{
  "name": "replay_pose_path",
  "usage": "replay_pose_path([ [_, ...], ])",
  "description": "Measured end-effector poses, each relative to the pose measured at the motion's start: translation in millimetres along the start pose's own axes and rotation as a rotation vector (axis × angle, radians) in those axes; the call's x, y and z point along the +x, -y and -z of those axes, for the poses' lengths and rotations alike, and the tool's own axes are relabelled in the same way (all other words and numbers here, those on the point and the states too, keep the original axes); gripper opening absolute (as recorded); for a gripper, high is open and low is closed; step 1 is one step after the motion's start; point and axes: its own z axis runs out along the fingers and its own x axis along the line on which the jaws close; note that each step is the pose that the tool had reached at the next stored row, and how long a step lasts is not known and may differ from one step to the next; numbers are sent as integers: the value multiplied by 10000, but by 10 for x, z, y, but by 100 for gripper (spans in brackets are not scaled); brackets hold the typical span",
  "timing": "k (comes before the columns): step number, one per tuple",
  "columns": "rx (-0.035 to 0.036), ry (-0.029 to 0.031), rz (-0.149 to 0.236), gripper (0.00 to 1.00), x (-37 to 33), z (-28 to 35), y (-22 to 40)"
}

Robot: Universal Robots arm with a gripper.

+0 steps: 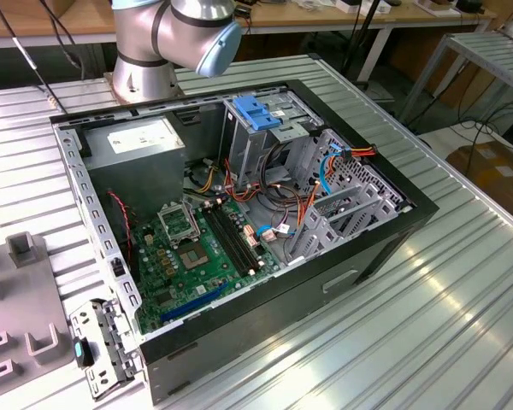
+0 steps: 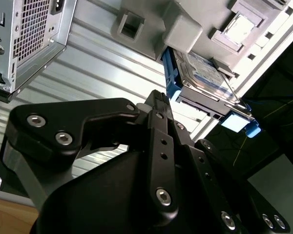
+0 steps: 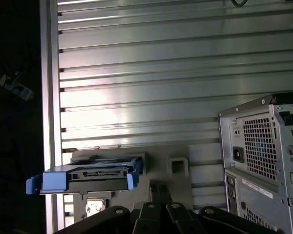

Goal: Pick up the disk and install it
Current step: 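Reach for the disk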

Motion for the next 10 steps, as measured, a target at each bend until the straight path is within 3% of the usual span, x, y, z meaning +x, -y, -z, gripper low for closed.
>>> replay_pose_path([
  [10,-22,-43,-2,11,163,-9,13],
])
